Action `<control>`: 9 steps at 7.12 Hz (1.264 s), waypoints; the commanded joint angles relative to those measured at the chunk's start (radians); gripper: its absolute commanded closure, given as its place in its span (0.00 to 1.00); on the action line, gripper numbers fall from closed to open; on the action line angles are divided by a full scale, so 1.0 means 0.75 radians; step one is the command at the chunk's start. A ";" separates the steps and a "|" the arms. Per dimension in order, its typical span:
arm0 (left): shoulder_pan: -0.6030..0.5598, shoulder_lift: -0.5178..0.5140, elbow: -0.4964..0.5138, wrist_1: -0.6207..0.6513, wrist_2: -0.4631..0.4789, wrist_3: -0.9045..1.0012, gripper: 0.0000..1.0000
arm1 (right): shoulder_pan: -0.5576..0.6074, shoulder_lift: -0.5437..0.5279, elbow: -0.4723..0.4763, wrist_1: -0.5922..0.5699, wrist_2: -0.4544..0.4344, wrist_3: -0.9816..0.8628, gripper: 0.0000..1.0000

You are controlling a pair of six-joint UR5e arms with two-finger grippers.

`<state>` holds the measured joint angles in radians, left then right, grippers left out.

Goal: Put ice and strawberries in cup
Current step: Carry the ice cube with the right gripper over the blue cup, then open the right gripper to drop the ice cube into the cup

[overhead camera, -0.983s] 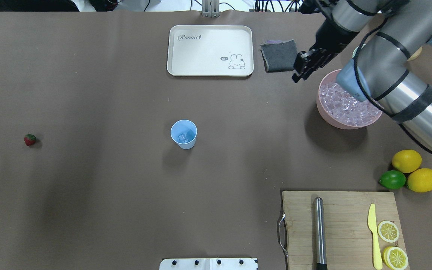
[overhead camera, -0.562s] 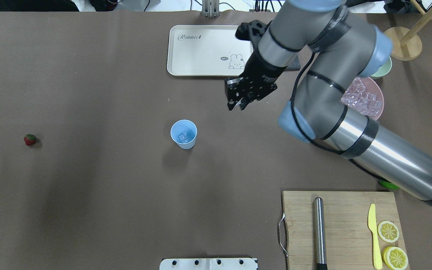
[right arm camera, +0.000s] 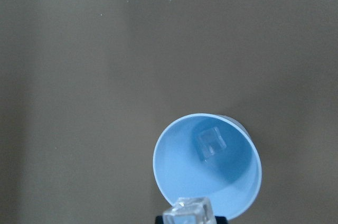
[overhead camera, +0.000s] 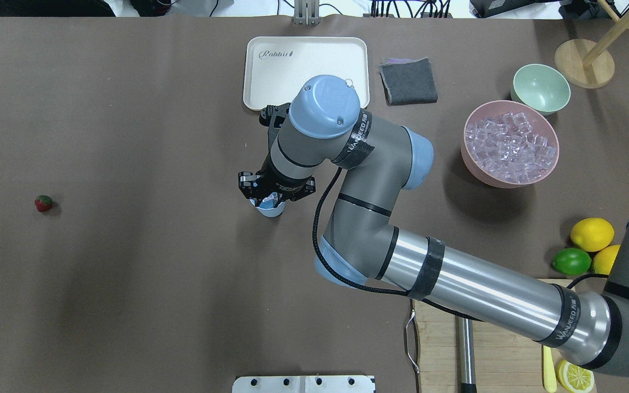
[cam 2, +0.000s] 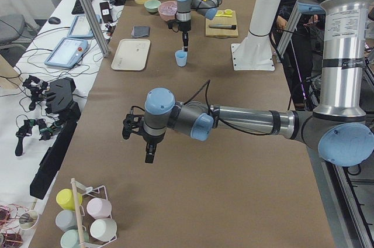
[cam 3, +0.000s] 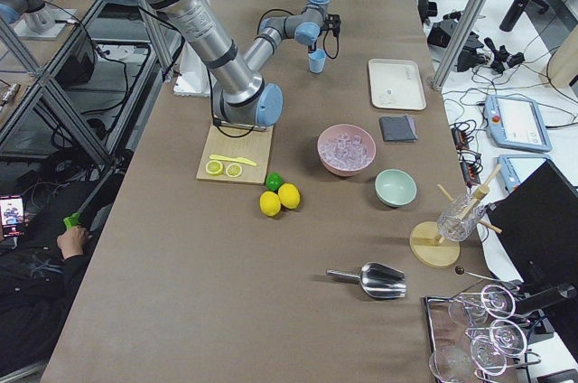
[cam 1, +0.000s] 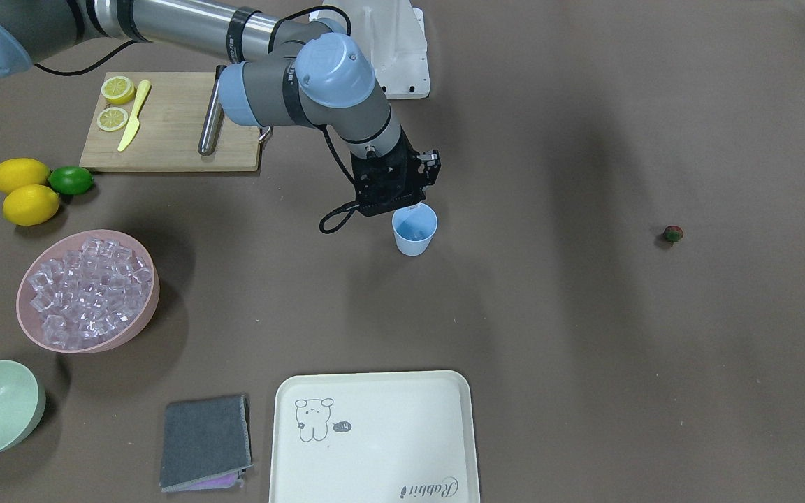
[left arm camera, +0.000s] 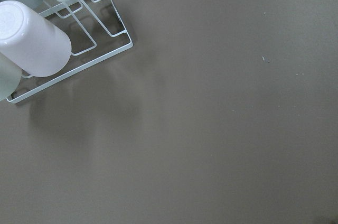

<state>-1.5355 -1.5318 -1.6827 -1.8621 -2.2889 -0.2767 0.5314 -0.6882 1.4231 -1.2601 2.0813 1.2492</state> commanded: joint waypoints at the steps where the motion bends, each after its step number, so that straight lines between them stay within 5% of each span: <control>1: 0.000 0.001 0.016 -0.006 0.000 0.007 0.02 | -0.001 0.018 -0.022 0.001 -0.006 0.001 1.00; 3: 0.000 0.001 0.014 -0.006 0.000 0.007 0.02 | 0.028 0.012 -0.032 -0.001 -0.006 -0.013 1.00; 4: 0.000 0.003 0.012 -0.008 0.000 0.005 0.02 | 0.032 0.014 -0.034 -0.001 -0.006 -0.009 0.70; 5: 0.000 -0.003 0.012 -0.006 0.000 -0.001 0.02 | 0.032 0.014 -0.034 -0.001 -0.038 0.009 0.01; 8: 0.000 -0.021 0.012 0.002 -0.004 -0.005 0.02 | 0.032 0.014 0.000 -0.009 -0.004 0.075 0.00; 9: 0.000 -0.025 0.012 0.004 -0.004 -0.005 0.02 | 0.097 -0.009 0.069 -0.058 0.112 0.075 0.00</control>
<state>-1.5355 -1.5462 -1.6731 -1.8610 -2.2912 -0.2804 0.5682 -0.6820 1.4310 -1.2749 2.0957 1.2993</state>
